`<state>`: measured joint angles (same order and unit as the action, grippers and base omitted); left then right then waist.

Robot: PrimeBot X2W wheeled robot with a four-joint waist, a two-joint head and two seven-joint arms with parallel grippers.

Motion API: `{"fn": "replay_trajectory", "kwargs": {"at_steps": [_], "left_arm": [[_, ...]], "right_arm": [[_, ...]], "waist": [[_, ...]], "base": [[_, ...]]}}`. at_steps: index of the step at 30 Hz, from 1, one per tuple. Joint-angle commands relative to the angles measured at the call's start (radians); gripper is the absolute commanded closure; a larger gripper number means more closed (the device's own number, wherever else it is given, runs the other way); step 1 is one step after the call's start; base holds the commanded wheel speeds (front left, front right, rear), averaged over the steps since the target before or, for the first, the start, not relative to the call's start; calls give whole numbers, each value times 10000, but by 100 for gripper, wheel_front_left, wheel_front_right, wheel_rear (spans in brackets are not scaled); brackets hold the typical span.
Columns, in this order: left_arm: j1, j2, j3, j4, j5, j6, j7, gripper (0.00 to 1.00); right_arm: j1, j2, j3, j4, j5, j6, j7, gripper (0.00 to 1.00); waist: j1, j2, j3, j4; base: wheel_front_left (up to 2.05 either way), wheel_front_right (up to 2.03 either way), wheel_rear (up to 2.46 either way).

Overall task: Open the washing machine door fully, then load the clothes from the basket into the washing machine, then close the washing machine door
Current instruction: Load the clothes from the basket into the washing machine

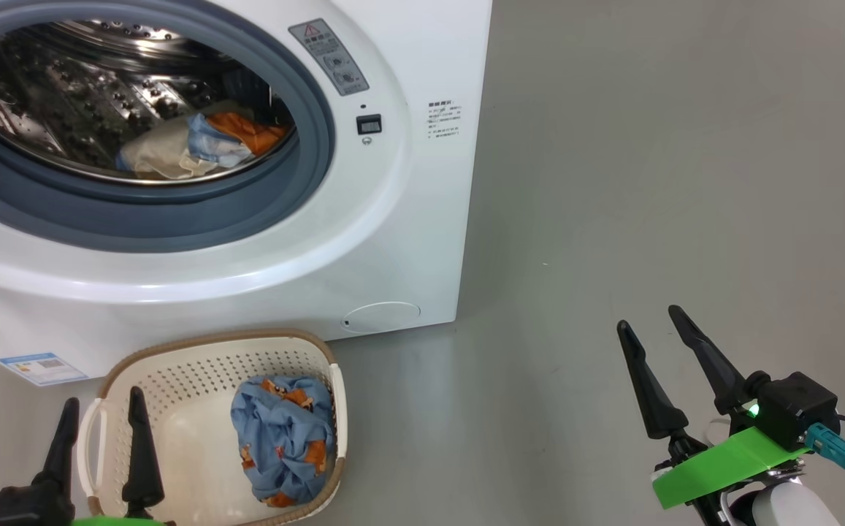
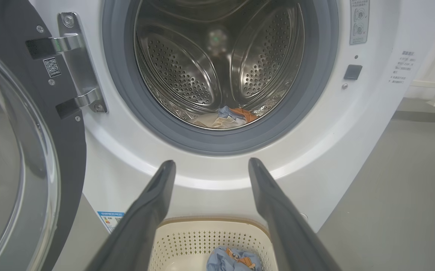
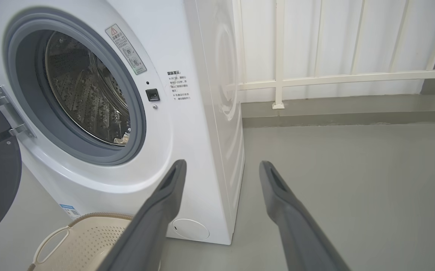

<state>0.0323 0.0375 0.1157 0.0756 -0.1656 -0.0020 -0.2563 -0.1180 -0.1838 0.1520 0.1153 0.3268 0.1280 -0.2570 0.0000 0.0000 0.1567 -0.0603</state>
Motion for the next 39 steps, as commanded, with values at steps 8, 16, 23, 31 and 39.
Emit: {"fn": "replay_trajectory", "kwargs": {"at_steps": [8, 16, 23, 31, 39], "left_arm": [[23, 128, 213, -277, -201, 176, -55, 0], [38, 128, 193, -270, -216, 185, -55, 0], [5, 128, 167, -313, -184, 188, -55, 0], [-264, 128, 174, -225, -182, 160, -55, 0], [-968, 128, 141, 257, -83, -22, -55, 0]], "right_arm": [[46, -126, 255, -205, 140, 27, -48, 0], [62, -136, 269, -230, 143, 27, -48, 0], [55, -127, 232, -270, 128, 27, -48, 0], [-10, -121, 180, -366, 145, 27, -48, 0], [-164, -91, 86, -479, 119, 27, -48, 0]], "waist": [[0, 0, -65, 45], [0, 0, -28, 85], [0, 0, 76, 109], [0, 0, 401, 82], [0, 0, 1107, -21]], "base": [[0, 0, 0], [0, 0, 0], [0, 0, 0], [0, 0, 0], [0, 0, 0]]}}
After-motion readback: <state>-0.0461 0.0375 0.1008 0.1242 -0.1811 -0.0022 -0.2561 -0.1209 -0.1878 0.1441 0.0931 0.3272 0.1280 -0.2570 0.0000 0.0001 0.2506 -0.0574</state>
